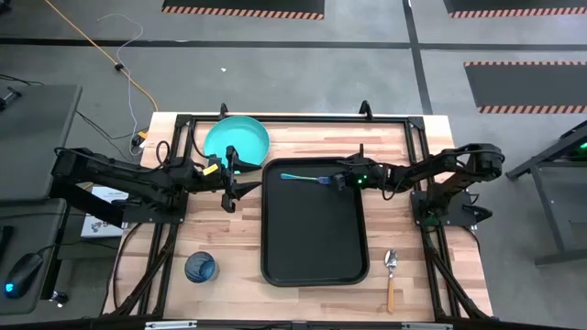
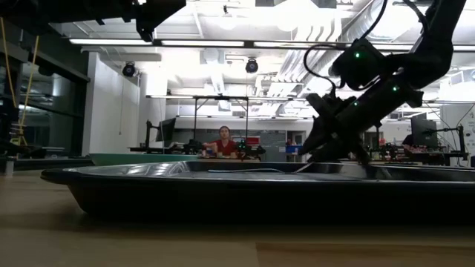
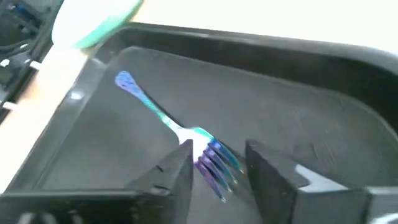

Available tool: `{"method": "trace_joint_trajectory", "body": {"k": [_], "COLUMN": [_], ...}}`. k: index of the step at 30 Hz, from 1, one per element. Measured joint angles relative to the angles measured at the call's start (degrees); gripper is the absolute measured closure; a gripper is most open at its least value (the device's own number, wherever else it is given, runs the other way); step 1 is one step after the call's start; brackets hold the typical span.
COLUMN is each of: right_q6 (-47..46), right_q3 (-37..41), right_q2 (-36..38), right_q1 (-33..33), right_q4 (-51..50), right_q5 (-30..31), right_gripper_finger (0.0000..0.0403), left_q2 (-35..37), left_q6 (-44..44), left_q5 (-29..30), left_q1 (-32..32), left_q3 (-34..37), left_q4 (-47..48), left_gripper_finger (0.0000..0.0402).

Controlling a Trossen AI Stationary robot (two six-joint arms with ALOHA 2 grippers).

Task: Pick and place plate/cup/fork/spoon on tray
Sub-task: Put the blue plate to the right of the blue fork on the black tray

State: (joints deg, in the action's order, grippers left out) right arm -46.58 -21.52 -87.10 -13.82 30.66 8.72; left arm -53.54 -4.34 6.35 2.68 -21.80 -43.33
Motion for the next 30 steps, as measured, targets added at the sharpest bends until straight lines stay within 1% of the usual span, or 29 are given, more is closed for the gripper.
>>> {"method": "trace_joint_trajectory", "body": {"k": [4, 7, 11, 14, 17, 20, 23, 30], "right_q6": [4.33, 8.33, 12.87, 15.84, 17.16, 19.39, 20.02, 20.47], "right_q3": [0.00, 0.00, 0.00, 0.00, 0.00, 0.00, 0.00, 0.00], "right_q2": [4.35, 9.59, 17.24, 22.04, 25.09, 26.26, 26.44, 26.44], "right_q1": [-1.62, -3.30, -4.99, -4.91, -4.04, -3.02, -2.56, -2.52], "right_q4": [-2.04, -6.46, -12.73, -15.69, -17.17, -17.06, -16.99, -17.08], "right_q5": [-0.47, -1.19, -3.92, -6.82, -8.35, -8.38, -8.38, -8.49], "right_gripper_finger": [0.0221, 0.0205, 0.0201, 0.0201, 0.0201, 0.0201, 0.0201, 0.0201], "left_q2": [-0.02, -0.02, -0.02, -0.02, -0.02, -0.02, -0.02, -0.02], "left_q6": [0.01, 0.00, 0.11, 1.78, 2.26, 2.90, 4.86, 5.03], "left_q5": [0.50, 1.48, 1.93, 1.98, 4.52, 7.19, 7.45, 7.38], "left_q1": [-0.02, -0.02, -0.04, -0.04, -0.02, -0.04, -0.04, -0.04], "left_q3": [0.00, 0.00, 0.00, 0.00, 0.00, 0.00, 0.00, 0.00], "left_q4": [-0.04, 0.06, 0.13, 0.15, 0.17, 0.53, 0.57, 2.28], "left_gripper_finger": [0.0188, 0.0188, 0.0188, 0.0188, 0.0188, 0.0188, 0.0188, 0.0188]}}
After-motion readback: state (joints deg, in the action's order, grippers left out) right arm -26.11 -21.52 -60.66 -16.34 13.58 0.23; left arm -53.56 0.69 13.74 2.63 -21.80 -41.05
